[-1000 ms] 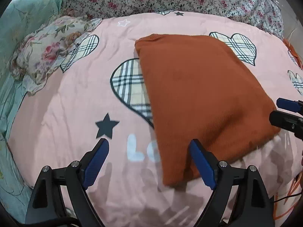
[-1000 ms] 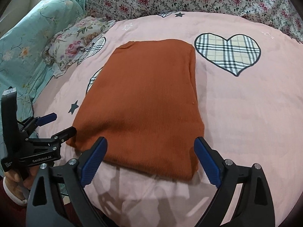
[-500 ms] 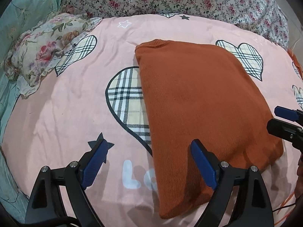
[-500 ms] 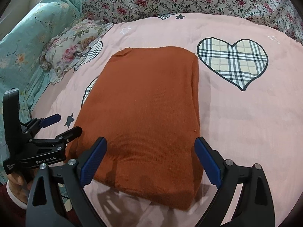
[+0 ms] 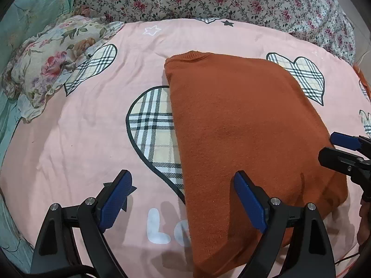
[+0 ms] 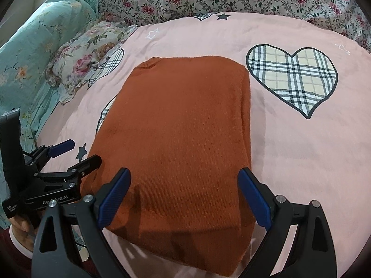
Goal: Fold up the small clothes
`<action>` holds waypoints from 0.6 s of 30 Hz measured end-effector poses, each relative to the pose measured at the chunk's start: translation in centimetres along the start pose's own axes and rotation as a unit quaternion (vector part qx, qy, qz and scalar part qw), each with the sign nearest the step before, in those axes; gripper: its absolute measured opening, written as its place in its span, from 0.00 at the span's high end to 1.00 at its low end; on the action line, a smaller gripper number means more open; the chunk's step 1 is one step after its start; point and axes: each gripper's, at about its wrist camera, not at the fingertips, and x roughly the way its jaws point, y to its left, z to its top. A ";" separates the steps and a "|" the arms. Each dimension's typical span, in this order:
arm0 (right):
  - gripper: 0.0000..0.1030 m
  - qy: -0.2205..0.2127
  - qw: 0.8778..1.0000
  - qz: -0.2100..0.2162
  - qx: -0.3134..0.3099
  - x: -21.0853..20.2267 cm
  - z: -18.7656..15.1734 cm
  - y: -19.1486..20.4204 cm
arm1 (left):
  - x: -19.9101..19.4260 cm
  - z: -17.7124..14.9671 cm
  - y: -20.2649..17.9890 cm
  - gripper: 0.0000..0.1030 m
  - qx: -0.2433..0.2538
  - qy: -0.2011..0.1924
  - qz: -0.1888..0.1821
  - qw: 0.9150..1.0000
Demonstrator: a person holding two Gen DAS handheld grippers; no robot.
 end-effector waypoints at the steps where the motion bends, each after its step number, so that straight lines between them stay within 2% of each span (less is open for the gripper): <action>1: 0.09 0.000 1.000 0.000 0.000 0.0 0.1 0.0 | 0.0 0.0 0.0 0.13 0.000 0.000 -0.001 1.000; 18: 0.09 0.000 1.000 0.000 0.000 0.0 0.2 0.2 | -0.3 0.0 -0.1 0.12 -0.001 -0.005 -0.004 1.000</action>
